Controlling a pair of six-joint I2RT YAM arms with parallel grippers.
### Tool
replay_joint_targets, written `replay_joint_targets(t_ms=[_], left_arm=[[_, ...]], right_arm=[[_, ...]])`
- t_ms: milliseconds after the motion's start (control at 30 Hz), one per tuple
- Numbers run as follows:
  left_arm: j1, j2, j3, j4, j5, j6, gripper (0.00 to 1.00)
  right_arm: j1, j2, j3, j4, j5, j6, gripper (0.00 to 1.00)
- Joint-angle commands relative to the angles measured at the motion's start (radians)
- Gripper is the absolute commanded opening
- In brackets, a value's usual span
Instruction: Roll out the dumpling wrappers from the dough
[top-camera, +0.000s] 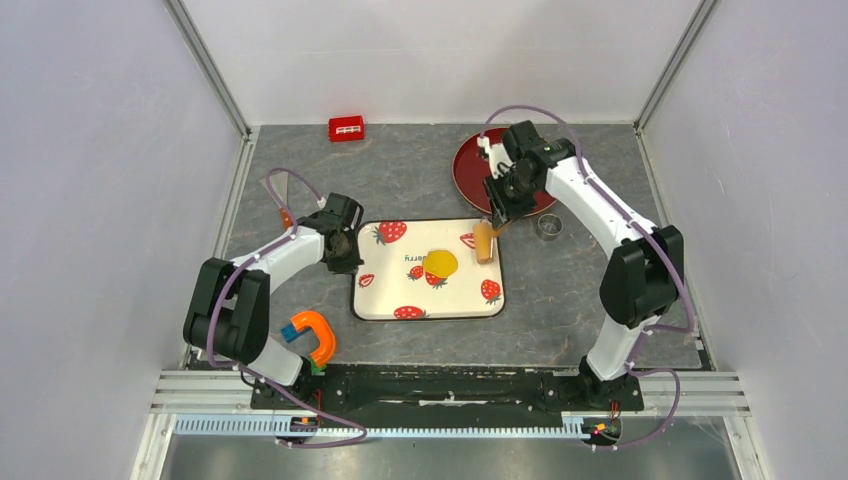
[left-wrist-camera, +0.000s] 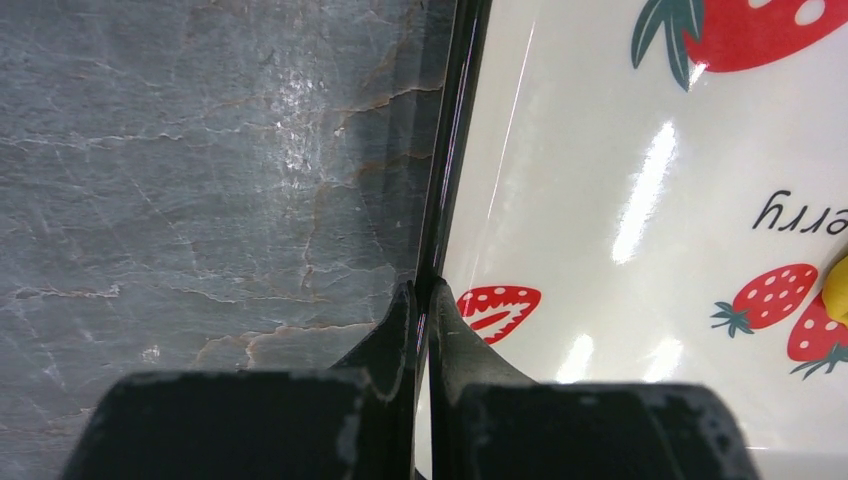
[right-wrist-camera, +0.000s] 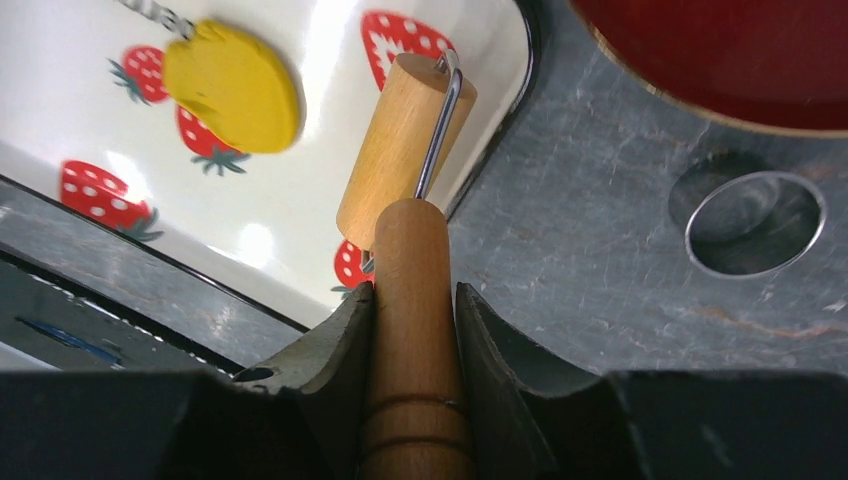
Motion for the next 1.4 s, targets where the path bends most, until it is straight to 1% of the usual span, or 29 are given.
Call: replay_joint_targets(t_ms=[0, 200, 333, 433, 700, 767, 967, 1033, 1233, 1367], left_arm=[[0.011, 0.031, -0.040, -0.083, -0.080, 0.101, 0.02], [0.010, 0.046, -0.039, -0.068, -0.035, 0.118, 0.02], [0.002, 0.059, -0.040, -0.047, 0.028, 0.128, 0.02], [-0.006, 0.064, -0.043, -0.043, 0.046, 0.129, 0.02], [-0.018, 0.069, -0.047, -0.039, 0.064, 0.128, 0.02], [-0.018, 0.075, -0.047, -0.040, 0.069, 0.127, 0.02], [-0.022, 0.074, -0.049, -0.041, 0.073, 0.123, 0.02], [-0.024, 0.071, -0.050, -0.041, 0.073, 0.119, 0.02], [-0.029, 0.071, -0.065, -0.032, 0.074, 0.101, 0.02], [-0.034, 0.070, -0.070, -0.032, 0.076, 0.090, 0.02]], right_arm=[[-0.001, -0.010, 0.155, 0.035, -0.103, -0.008, 0.00], [0.016, 0.016, 0.199, 0.061, -0.188, 0.030, 0.00], [0.077, 0.061, 0.215, 0.058, -0.181, 0.033, 0.00], [0.127, 0.101, 0.225, 0.049, -0.140, 0.021, 0.00], [0.181, 0.181, 0.250, 0.064, -0.140, 0.006, 0.00], [0.190, 0.196, 0.245, 0.054, -0.116, -0.005, 0.00], [0.215, 0.187, 0.137, 0.055, -0.042, -0.046, 0.00], [0.221, 0.185, 0.094, 0.066, -0.040, -0.051, 0.00], [0.252, 0.198, 0.034, 0.083, -0.015, -0.061, 0.00], [0.267, 0.197, -0.050, 0.084, 0.046, -0.078, 0.00]])
